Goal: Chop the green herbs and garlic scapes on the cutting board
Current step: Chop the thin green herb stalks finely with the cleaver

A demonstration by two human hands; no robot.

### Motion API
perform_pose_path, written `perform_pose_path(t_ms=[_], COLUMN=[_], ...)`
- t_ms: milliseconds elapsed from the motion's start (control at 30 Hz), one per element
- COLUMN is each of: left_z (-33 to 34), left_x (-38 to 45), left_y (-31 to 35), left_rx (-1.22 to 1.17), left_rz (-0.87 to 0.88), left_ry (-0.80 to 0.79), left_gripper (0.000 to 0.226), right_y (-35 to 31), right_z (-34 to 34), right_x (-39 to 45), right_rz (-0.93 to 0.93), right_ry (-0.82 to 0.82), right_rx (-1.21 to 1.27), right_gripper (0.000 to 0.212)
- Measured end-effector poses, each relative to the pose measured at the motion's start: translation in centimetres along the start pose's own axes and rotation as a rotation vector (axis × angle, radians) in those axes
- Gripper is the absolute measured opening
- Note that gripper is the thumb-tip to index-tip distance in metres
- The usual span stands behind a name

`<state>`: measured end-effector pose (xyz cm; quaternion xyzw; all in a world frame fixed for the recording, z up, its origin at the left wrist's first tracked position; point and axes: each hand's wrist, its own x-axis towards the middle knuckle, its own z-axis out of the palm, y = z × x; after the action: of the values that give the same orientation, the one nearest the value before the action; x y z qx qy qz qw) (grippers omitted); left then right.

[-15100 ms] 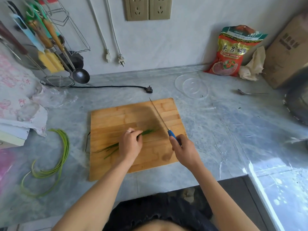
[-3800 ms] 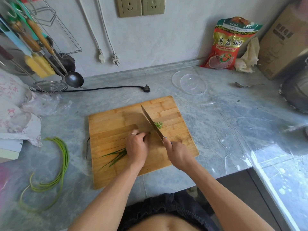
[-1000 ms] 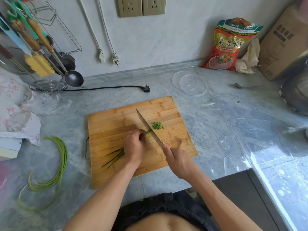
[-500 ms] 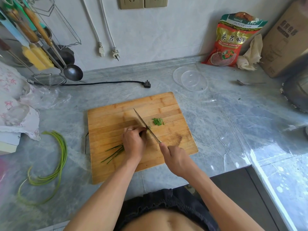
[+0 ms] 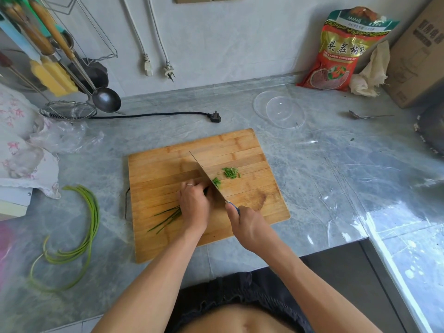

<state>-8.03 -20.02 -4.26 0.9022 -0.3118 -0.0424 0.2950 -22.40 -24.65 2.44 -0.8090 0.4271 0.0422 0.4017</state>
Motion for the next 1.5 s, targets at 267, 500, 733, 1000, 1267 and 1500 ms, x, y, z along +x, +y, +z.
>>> perform_pose_path(t_ms=[267,500,733,1000,1267,1500], left_z=[0.1,0.4,-0.2,-0.7,-0.4,-0.2], left_x=[-0.3,-0.9,-0.8,-0.4,-0.5,-0.7], left_y=[0.1,-0.5,-0.4,-0.5,-0.7,-1.0], left_rx=[-0.005,0.012,0.012,-0.088,-0.139,-0.058], left_rz=[0.002,0.087,0.139,0.078,-0.014,0.017], left_ry=[0.029,0.015,-0.003,-0.024,-0.012,0.005], left_gripper=[0.015,0.023,0.03,0.015,0.01,0.012], right_y=[0.3,0.7,0.3,0.6,0.4,0.1], right_z=[-0.3,-0.5,-0.6,-1.8,-1.9,-1.4], right_x=[-0.2,-0.6,0.1,0.8,-0.8,-1.7], right_rz=[-0.013,-0.017,0.004,0.034,-0.058,-0.057], right_ry=[0.02,-0.018,0.002,0.03,-0.007,-0.036], right_rx=[-0.007,-0.024,0.016,0.047,0.091,0.065], right_gripper=[0.053,0.051,0.057,0.061,0.06,0.059])
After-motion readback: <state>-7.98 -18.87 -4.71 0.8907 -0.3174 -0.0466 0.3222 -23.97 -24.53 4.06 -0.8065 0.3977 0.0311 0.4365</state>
